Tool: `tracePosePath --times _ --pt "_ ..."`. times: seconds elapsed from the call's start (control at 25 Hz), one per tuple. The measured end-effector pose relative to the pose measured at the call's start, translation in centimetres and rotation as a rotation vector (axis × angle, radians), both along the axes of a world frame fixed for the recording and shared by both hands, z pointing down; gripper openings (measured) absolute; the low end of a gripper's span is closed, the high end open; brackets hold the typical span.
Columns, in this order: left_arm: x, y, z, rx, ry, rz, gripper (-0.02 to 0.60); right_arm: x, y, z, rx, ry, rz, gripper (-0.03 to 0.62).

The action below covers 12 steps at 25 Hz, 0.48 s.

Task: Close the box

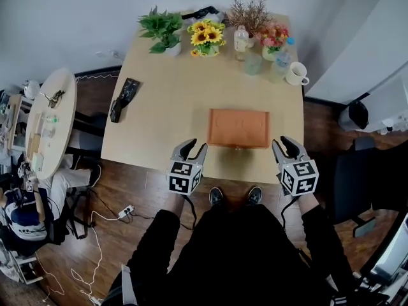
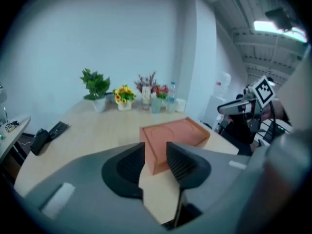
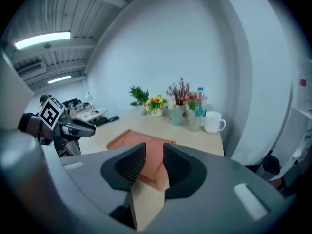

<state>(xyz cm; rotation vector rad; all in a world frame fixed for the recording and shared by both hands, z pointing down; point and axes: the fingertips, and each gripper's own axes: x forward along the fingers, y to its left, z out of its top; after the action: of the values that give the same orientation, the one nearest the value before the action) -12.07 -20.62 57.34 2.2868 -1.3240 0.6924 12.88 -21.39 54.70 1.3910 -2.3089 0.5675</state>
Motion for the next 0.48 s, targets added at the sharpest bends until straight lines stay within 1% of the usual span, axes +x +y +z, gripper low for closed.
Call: tracePosePath --times 0.08,0.12,0.24,0.28,0.32,0.36,0.4,0.48 --pt "0.7 0.1 -6.7 0.114 0.040 -0.016 0.120 -0.5 0.1 -5.7 0.121 -0.057 0.021 0.104" --pt "1.2 0.4 -10.1 0.184 0.056 -0.013 0.120 -0.8 0.4 -8.6 0.185 -0.081 0.028 0.078" --pt "3.6 2.2 -19.3 0.434 0.120 0.022 0.118 -2.5 2.0 -16.0 0.362 -0.133 0.027 0.046" --pt "4.6 2.9 -21.6 0.516 0.155 0.037 0.118 -3.2 2.6 -17.7 0.411 -0.145 0.019 0.043" --pt "5.4 3.6 -23.4 0.582 0.192 0.043 0.118 -3.9 3.2 -19.2 0.454 -0.156 0.009 0.041" --pt "6.1 4.3 -24.6 0.627 0.227 0.036 0.118 -4.5 3.8 -20.5 0.493 -0.167 0.002 0.043" --pt "6.5 4.8 -25.3 0.654 0.255 0.025 0.118 -5.0 4.4 -21.5 0.530 -0.178 -0.004 0.041" --pt "7.4 5.7 -25.5 0.663 0.288 0.020 0.117 -6.0 5.4 -23.0 0.587 -0.196 -0.017 0.041"
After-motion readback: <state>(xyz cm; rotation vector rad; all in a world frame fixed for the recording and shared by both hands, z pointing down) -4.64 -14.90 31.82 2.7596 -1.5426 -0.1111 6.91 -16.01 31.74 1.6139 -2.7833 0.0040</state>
